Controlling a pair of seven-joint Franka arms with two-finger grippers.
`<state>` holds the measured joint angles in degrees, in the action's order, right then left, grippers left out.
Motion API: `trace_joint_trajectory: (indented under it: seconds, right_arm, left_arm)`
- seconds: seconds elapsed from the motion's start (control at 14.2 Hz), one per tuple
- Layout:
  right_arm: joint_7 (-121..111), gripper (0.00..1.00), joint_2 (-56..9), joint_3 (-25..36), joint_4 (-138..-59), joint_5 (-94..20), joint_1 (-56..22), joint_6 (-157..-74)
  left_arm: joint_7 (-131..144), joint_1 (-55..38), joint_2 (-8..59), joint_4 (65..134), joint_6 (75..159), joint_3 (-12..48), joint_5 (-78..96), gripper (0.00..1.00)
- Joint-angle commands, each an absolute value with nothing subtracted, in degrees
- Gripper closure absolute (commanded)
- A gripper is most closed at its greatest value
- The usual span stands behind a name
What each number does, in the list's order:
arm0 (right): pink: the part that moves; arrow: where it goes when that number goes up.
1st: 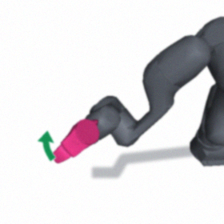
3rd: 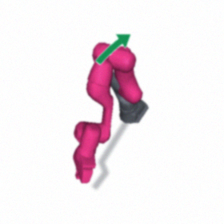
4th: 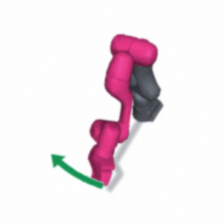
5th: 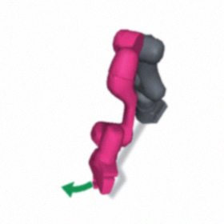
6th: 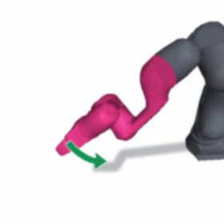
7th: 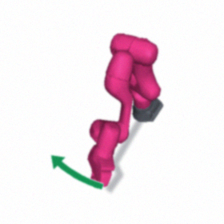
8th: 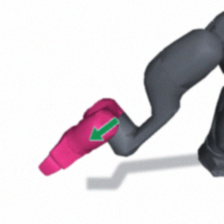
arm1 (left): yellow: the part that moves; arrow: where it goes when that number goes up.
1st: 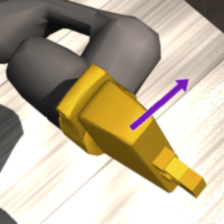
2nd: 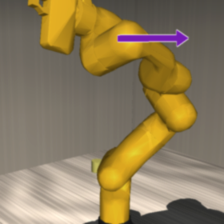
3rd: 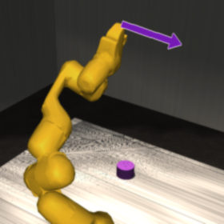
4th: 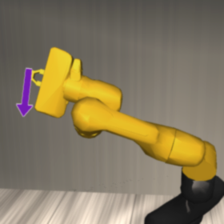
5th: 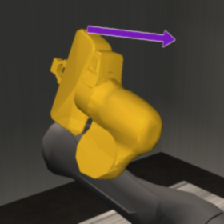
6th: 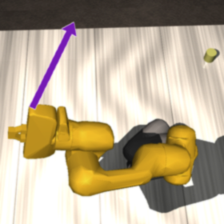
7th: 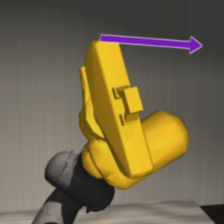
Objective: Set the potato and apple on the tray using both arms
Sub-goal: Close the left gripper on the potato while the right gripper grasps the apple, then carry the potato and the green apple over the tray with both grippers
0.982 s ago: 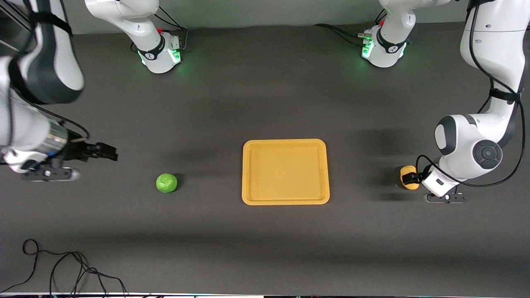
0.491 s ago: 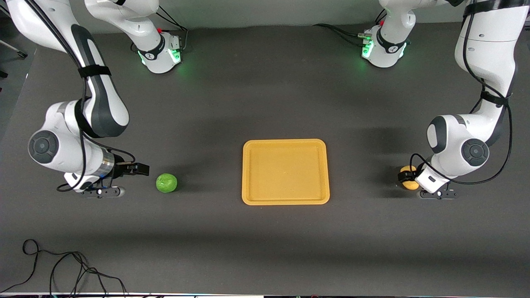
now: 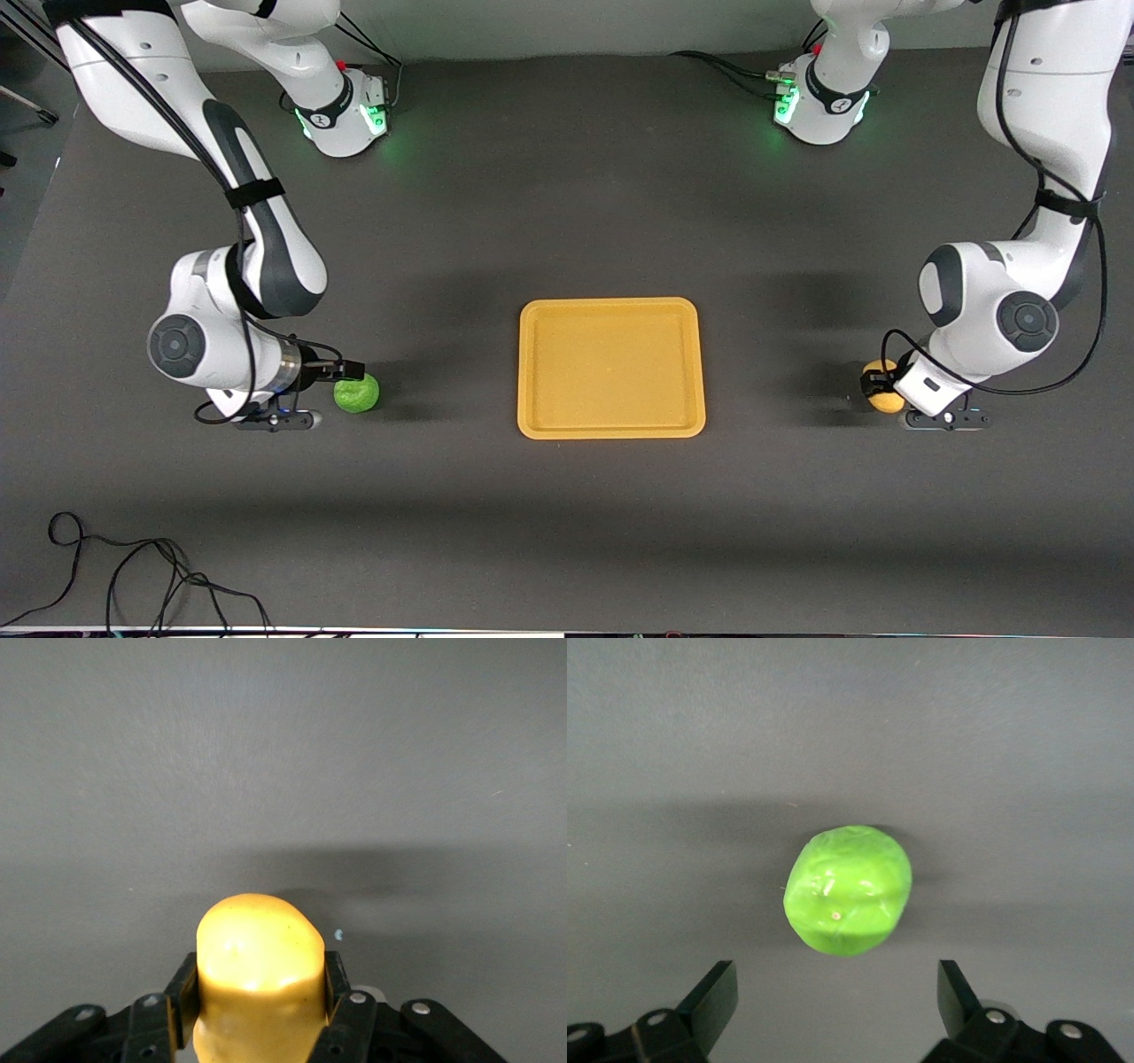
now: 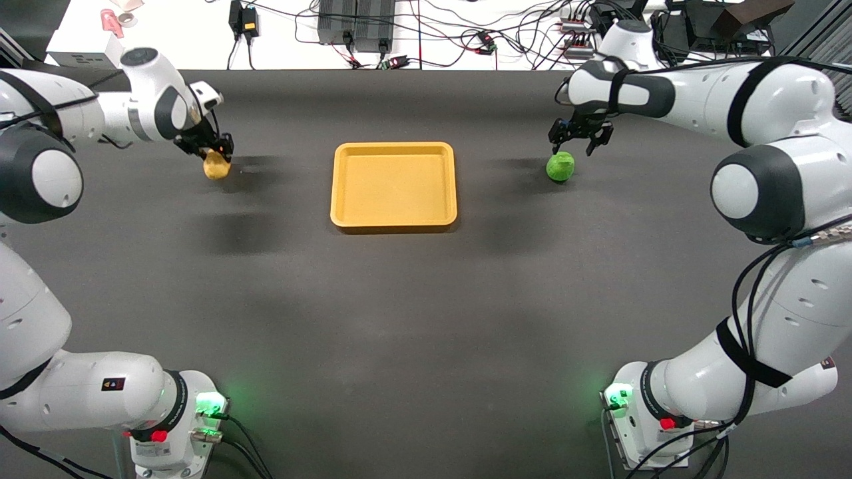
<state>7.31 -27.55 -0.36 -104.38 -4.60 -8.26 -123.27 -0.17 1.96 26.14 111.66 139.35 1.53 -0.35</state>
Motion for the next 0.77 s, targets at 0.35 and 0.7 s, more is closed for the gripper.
trace_joint_trajectory:
  seconds: [0.35, 0.7]
  right_arm:
    - [11.6, 0.00, -33.3, 0.4, -104.6, -5.0, -9.1, -131.5]
    - [15.0, 0.52, -32.7, 0.4, -104.3, -4.9, -9.8, -130.9]
  left_arm:
    - [21.2, -15.0, 23.0, 98.4, 117.9, 1.8, 0.5, 0.56]
    - [29.6, -25.1, 28.9, 97.5, 126.3, 1.8, 1.5, 0.56]
